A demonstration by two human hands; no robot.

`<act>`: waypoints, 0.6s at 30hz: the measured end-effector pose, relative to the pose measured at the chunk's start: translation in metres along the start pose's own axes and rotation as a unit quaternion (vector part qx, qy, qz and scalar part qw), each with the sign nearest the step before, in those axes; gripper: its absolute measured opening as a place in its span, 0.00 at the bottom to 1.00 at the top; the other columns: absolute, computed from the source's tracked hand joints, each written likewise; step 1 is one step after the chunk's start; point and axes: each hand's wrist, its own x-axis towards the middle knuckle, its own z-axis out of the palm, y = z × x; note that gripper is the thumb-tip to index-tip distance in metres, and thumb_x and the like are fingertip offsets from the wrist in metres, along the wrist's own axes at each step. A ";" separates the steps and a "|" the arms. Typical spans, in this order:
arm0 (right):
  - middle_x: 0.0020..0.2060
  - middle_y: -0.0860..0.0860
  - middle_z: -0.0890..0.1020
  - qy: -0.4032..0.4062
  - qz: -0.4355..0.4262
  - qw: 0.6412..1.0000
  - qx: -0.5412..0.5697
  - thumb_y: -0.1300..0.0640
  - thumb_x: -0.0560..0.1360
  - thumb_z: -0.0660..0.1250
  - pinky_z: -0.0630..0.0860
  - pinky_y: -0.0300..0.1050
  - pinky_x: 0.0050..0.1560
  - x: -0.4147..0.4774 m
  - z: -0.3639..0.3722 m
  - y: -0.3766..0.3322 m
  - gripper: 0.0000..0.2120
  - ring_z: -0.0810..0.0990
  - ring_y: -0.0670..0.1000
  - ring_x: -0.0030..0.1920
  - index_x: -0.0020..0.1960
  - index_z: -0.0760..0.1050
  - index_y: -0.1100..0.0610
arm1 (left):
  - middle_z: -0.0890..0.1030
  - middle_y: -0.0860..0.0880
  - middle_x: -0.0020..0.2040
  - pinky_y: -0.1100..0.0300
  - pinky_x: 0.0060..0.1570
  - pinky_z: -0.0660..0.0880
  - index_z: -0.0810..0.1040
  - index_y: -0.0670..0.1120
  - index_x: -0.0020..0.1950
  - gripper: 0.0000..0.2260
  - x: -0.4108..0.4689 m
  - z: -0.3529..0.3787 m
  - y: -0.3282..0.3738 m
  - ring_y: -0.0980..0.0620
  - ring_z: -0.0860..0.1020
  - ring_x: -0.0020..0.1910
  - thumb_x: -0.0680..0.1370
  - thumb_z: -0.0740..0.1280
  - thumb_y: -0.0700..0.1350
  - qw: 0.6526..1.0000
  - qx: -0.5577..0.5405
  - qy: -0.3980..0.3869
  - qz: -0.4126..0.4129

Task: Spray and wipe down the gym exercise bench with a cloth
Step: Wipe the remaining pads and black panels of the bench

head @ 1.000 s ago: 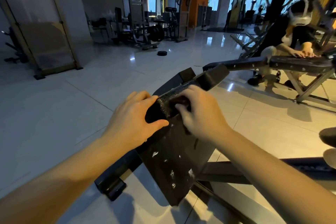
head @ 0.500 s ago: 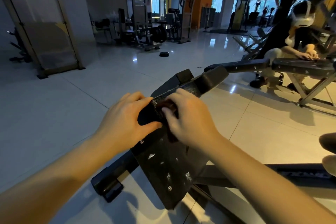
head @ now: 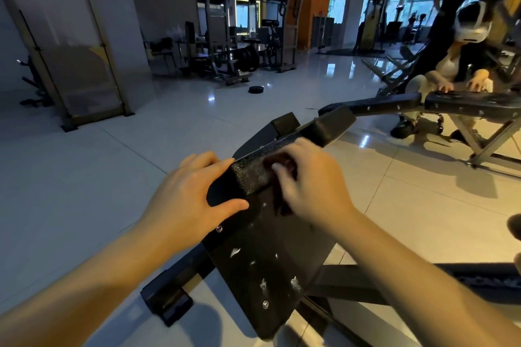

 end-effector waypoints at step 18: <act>0.53 0.50 0.79 0.019 0.090 0.996 0.009 0.54 0.80 0.69 0.74 0.44 0.55 0.028 0.000 0.021 0.11 0.78 0.50 0.54 0.60 0.80 0.56 | 0.69 0.65 0.52 0.65 0.51 0.69 0.72 0.55 0.75 0.37 -0.003 0.007 -0.005 0.64 0.69 0.53 0.71 0.63 0.75 0.999 -0.023 0.028 0.007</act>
